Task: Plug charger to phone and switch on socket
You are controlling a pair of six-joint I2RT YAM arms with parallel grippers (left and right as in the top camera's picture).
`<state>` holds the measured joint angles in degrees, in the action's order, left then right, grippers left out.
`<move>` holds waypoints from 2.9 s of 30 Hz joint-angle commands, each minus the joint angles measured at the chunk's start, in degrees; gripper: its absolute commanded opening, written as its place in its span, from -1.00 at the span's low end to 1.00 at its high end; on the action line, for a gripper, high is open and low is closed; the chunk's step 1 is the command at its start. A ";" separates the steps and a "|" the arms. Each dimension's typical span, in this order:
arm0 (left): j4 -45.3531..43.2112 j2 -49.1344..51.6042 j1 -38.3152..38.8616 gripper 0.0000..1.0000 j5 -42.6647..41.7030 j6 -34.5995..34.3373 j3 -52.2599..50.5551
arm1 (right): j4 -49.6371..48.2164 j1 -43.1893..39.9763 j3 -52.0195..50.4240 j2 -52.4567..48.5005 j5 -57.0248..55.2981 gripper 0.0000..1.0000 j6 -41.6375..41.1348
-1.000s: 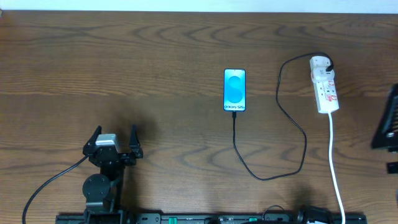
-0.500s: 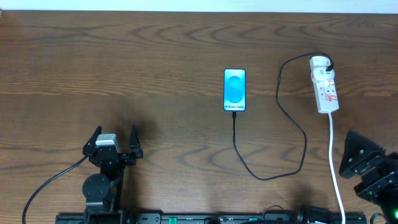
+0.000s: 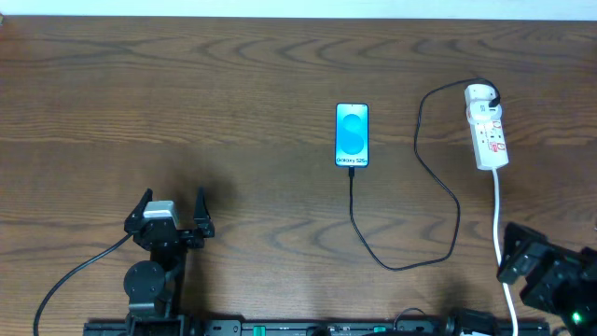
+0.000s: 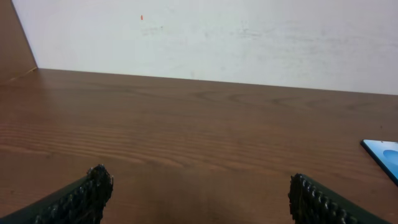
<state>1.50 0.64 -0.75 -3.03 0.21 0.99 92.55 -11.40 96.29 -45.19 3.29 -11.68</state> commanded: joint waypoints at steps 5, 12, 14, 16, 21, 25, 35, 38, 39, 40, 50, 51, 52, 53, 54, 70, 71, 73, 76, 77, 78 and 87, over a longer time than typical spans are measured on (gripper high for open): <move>2.32 0.00 -0.31 0.86 0.72 -0.04 -0.76 | -12.68 5.42 -17.03 5.14 1.01 0.98 1.68; 2.34 0.00 -0.31 0.86 0.72 -0.04 -0.76 | -34.99 9.11 -41.16 17.70 3.56 0.98 1.46; 2.32 0.00 -0.31 0.86 0.72 -0.07 -0.76 | -40.87 9.86 -47.91 21.66 3.54 0.99 1.46; 2.32 0.00 -0.31 0.86 0.72 -0.07 -0.76 | -47.30 10.69 -55.76 26.27 3.52 0.99 1.46; 2.32 0.00 -0.31 0.86 0.72 -0.04 -0.76 | -59.30 12.00 -70.64 35.43 3.58 0.99 1.42; 2.32 0.00 -0.31 0.86 0.72 -0.07 -0.76 | -65.75 12.37 -77.44 39.87 3.54 0.99 1.42; 2.32 0.00 -0.31 0.86 0.72 -0.07 -0.76 | -86.68 12.37 -91.17 43.60 3.52 0.99 1.44; 2.32 0.00 -0.31 0.86 0.72 -0.07 -0.76 | -90.66 12.37 -94.47 43.60 3.52 0.98 1.44; 2.32 0.00 -0.31 0.86 0.72 -0.04 -0.76 | -91.41 12.37 -95.25 43.60 3.52 0.98 1.44; 2.32 0.00 -0.31 0.86 0.72 -0.07 -0.76 | -92.04 12.37 -96.04 43.71 3.52 0.99 1.46; 2.34 0.00 -0.31 0.86 0.72 -0.04 -0.76 | -88.67 12.35 -95.97 44.92 1.99 0.99 9.22; 2.32 0.00 -0.31 0.86 0.72 -0.04 -0.76 | -88.65 12.35 -95.97 44.92 1.99 0.99 10.36; 2.32 0.00 -0.31 0.86 0.72 -0.07 -0.76 | -88.65 12.31 -95.97 44.92 1.99 0.98 11.21; 2.32 0.00 -0.31 0.86 0.72 -0.04 -0.76 | -88.65 12.15 -95.97 44.92 2.01 0.98 11.85; 2.34 0.00 -0.31 0.86 0.72 -0.07 -0.76 | -88.63 11.89 -95.97 44.92 1.99 0.98 12.00; 2.32 0.00 -0.31 0.86 0.72 -0.04 -0.76 | -88.56 9.44 -95.97 44.92 2.01 0.99 13.00; 2.32 0.00 -0.31 0.86 0.74 -0.07 -0.76 | -88.56 9.46 -95.97 44.92 1.99 0.99 13.00; 2.32 0.00 -0.31 0.86 0.72 -0.07 -0.76 | -88.63 9.53 -95.97 44.92 1.99 0.99 13.03; 2.32 0.00 -0.31 0.86 0.72 -0.07 -0.76 | -88.65 9.55 -95.97 44.92 2.01 0.99 13.03; 2.32 0.00 -0.31 0.86 0.72 -0.07 -0.76 | -88.65 9.55 -95.97 44.92 2.01 0.98 13.03; 2.34 0.00 -0.31 0.86 0.72 -0.04 -0.76 | -88.65 9.55 -95.97 44.92 1.99 0.99 13.03; 2.32 0.00 -0.31 0.86 0.72 -0.04 -0.76 | -88.67 9.55 -95.97 44.85 1.99 0.99 13.03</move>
<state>1.87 0.64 -0.75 -3.01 0.19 1.21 3.64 -1.72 0.40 -0.84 5.67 0.86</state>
